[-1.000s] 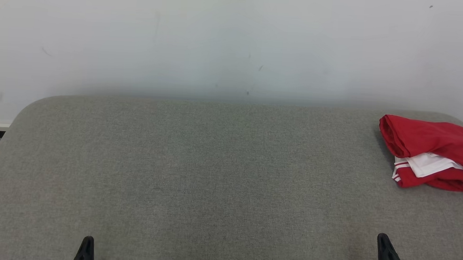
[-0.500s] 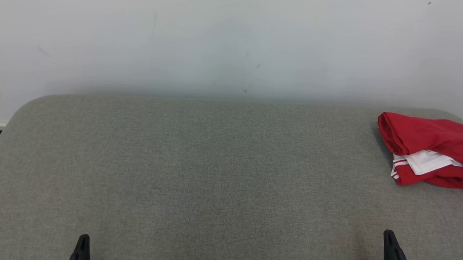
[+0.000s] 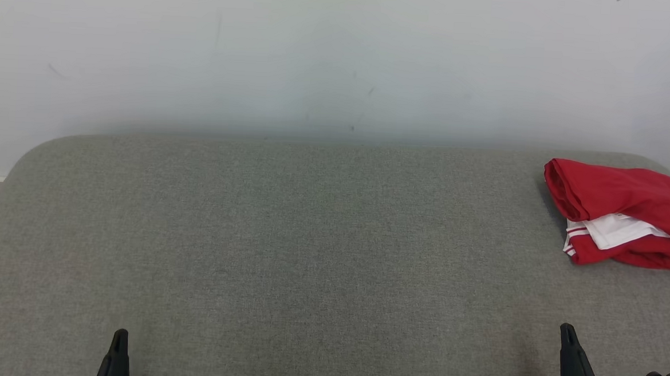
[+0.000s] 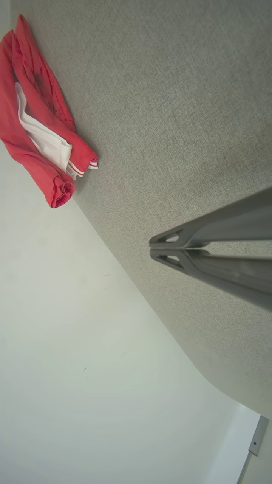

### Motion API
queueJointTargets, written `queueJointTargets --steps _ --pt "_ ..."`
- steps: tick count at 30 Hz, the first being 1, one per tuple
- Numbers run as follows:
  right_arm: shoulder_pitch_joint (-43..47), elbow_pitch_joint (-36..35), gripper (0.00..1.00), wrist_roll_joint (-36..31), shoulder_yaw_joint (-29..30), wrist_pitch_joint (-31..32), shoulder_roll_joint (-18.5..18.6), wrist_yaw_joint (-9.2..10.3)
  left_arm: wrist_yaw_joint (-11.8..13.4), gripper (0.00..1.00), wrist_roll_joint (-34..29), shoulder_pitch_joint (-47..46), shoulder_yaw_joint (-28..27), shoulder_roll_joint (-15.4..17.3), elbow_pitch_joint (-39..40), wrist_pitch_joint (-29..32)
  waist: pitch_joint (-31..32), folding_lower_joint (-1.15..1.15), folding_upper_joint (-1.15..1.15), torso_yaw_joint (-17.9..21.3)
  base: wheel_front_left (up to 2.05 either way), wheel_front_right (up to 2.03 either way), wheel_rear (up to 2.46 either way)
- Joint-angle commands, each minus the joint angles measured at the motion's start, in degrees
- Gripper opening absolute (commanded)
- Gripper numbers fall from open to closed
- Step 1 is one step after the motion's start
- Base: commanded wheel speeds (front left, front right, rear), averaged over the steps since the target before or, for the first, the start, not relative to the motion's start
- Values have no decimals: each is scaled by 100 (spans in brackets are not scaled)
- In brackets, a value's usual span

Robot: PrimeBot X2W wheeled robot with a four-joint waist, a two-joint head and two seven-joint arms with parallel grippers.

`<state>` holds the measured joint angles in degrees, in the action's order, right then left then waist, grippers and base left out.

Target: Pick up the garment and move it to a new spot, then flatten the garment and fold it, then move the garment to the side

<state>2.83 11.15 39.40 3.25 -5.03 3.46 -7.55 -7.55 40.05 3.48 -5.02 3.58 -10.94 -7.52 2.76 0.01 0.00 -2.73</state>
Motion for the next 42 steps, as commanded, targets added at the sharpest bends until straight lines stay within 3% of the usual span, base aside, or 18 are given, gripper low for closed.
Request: queueJointTargets --steps 1,42 --pt "-150 -58 0 183 32 25 2 3 2 0 208 -179 -28 18 57 51 -4 0 0 3 0 0 0" --pt "-576 124 0 2941 202 647 -30 7 5 0 2923 -635 -103 -29 -138 791 -130 0 0 120 0 0 0"
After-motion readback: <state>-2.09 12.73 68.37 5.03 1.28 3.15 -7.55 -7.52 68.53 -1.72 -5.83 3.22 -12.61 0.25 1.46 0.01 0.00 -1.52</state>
